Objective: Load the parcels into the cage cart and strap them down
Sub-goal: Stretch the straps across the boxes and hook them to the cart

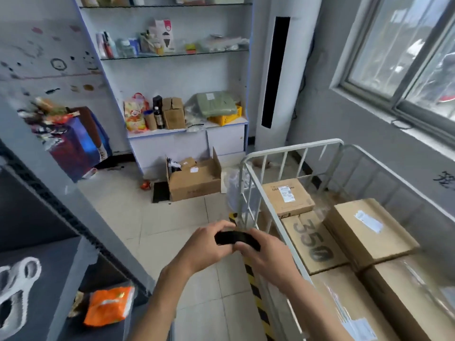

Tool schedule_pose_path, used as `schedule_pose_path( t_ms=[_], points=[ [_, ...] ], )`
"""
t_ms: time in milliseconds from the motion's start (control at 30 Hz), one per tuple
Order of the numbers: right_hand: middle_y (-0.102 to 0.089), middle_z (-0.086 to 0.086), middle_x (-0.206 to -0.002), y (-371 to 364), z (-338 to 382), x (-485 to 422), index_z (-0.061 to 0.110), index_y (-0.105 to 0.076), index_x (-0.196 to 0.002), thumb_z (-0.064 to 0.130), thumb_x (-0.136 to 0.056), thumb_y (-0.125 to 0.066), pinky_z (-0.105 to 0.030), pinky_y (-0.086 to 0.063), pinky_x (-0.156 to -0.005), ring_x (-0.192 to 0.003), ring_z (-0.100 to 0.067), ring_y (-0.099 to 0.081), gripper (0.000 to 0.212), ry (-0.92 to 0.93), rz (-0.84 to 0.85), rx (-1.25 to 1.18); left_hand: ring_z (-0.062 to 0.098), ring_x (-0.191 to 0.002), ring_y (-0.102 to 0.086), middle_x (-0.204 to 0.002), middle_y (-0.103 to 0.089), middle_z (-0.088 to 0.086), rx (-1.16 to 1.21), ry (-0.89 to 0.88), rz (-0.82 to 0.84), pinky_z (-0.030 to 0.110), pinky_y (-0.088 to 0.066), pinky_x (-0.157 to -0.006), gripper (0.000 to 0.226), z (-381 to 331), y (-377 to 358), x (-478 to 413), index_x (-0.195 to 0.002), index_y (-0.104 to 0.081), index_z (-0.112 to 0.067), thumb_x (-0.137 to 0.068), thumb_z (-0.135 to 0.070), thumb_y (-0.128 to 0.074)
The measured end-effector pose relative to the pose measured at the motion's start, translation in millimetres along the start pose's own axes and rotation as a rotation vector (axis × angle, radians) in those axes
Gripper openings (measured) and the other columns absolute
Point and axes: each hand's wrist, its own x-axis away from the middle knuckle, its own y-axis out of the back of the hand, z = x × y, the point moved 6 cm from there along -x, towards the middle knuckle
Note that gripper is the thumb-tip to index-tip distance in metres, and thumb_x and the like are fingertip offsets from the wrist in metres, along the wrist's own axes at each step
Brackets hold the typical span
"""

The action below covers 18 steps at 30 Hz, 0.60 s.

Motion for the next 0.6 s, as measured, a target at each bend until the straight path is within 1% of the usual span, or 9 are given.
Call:
schedule_pose_path(
  t_ms=[67, 200, 300, 333, 367, 433, 500, 533, 600],
  points=[
    [-0.06, 0.019, -0.072, 5, -13, -19, 0.04, -0.056, -0.094, 0.061, -0.092, -0.052, -0.016, -0.037, -0.053, -0.07, 0.001, -0.059, 0.022, -0.045, -0.022, -0.037, -0.005, -0.098, -0.06, -0.107, -0.056, -0.034, -0.016, -0.04, -0.04, 0.014, -0.053, -0.078, 0.046, 8, 5, -27, -0.115, -0.047, -0.069, -0.076, -0.06, -0.071],
    [-0.065, 0.007, -0.071, 13, -50, -68, 0.029, -0.062, -0.088, 0.065, -0.091, -0.05, -0.021, -0.041, -0.055, -0.062, -0.007, -0.059, 0.037, -0.156, -0.078, -0.284, -0.004, -0.108, -0.057, -0.111, -0.057, -0.032, 0.02, -0.072, -0.122, 0.005, -0.046, -0.083, 0.043, 24, 6, -93, -0.115, -0.05, -0.065, -0.083, -0.05, -0.074],
    [-0.066, 0.008, -0.067, 14, -75, -119, 0.025, -0.058, -0.076, 0.055, -0.097, -0.049, -0.024, -0.043, -0.059, -0.058, -0.004, -0.058, 0.038, -0.21, -0.075, -0.41, 0.0, -0.093, -0.061, -0.092, -0.064, -0.023, 0.041, 0.027, -0.21, 0.015, -0.049, -0.075, 0.011, 38, 10, -144, -0.1, -0.064, -0.046, -0.089, -0.047, -0.067],
    [-0.066, 0.007, -0.066, 13, -81, -137, 0.023, -0.057, -0.073, 0.051, -0.099, -0.048, -0.025, -0.043, -0.06, -0.058, -0.004, -0.057, 0.04, -0.219, -0.055, -0.448, 0.002, -0.082, -0.062, -0.082, -0.064, -0.019, 0.039, 0.107, -0.244, 0.024, -0.051, -0.07, 0.012, 45, 14, -159, -0.09, -0.066, -0.037, -0.093, -0.048, -0.062],
    [-0.065, 0.006, -0.064, 10, -84, -157, 0.02, -0.057, -0.072, 0.049, -0.101, -0.046, -0.028, -0.043, -0.062, -0.058, -0.004, -0.056, 0.042, -0.219, -0.029, -0.477, 0.005, -0.071, -0.061, -0.072, -0.064, -0.013, 0.034, 0.214, -0.245, 0.034, -0.051, -0.065, 0.028, 53, 16, -172, -0.083, -0.066, -0.027, -0.096, -0.051, -0.056],
    [-0.064, 0.003, -0.063, 4, -88, -194, 0.015, -0.058, -0.073, 0.048, -0.102, -0.043, -0.031, -0.045, -0.062, -0.058, -0.006, -0.056, 0.047, -0.22, 0.02, -0.568, 0.015, -0.063, -0.065, -0.067, -0.07, -0.001, 0.125, 0.437, -0.082, 0.042, -0.055, -0.07, 0.056, 65, 13, -194, -0.077, -0.071, -0.014, -0.099, -0.058, -0.045],
    [-0.062, 0.0, -0.059, 2, -86, -230, 0.016, -0.059, -0.07, 0.051, -0.101, -0.04, -0.023, -0.042, -0.057, -0.054, -0.007, -0.054, 0.05, -0.214, 0.062, -0.694, 0.017, -0.073, -0.073, -0.08, -0.077, 0.006, 0.329, 0.544, 0.149, 0.038, -0.058, -0.077, 0.073, 64, 5, -215, -0.083, -0.077, -0.011, -0.099, -0.066, -0.031],
    [-0.06, 0.0, -0.056, 1, -84, -248, 0.016, -0.059, -0.07, 0.051, -0.101, -0.04, -0.019, -0.04, -0.054, -0.051, -0.007, -0.052, 0.05, -0.215, 0.098, -0.746, 0.017, -0.082, -0.074, -0.088, -0.079, 0.007, 0.403, 0.538, 0.207, 0.037, -0.057, -0.082, 0.076, 61, 5, -227, -0.09, -0.078, -0.013, -0.1, -0.066, -0.025],
    [-0.057, 0.0, -0.054, 0, -83, -276, 0.015, -0.061, -0.073, 0.05, -0.103, -0.038, -0.018, -0.037, -0.051, -0.049, -0.009, -0.049, 0.051, -0.228, 0.188, -0.806, 0.022, -0.099, -0.073, -0.101, -0.078, 0.008, 0.549, 0.516, 0.18, 0.043, -0.055, -0.095, 0.068, 58, 12, -251, -0.109, -0.074, -0.016, -0.104, -0.059, -0.021]
  ],
)
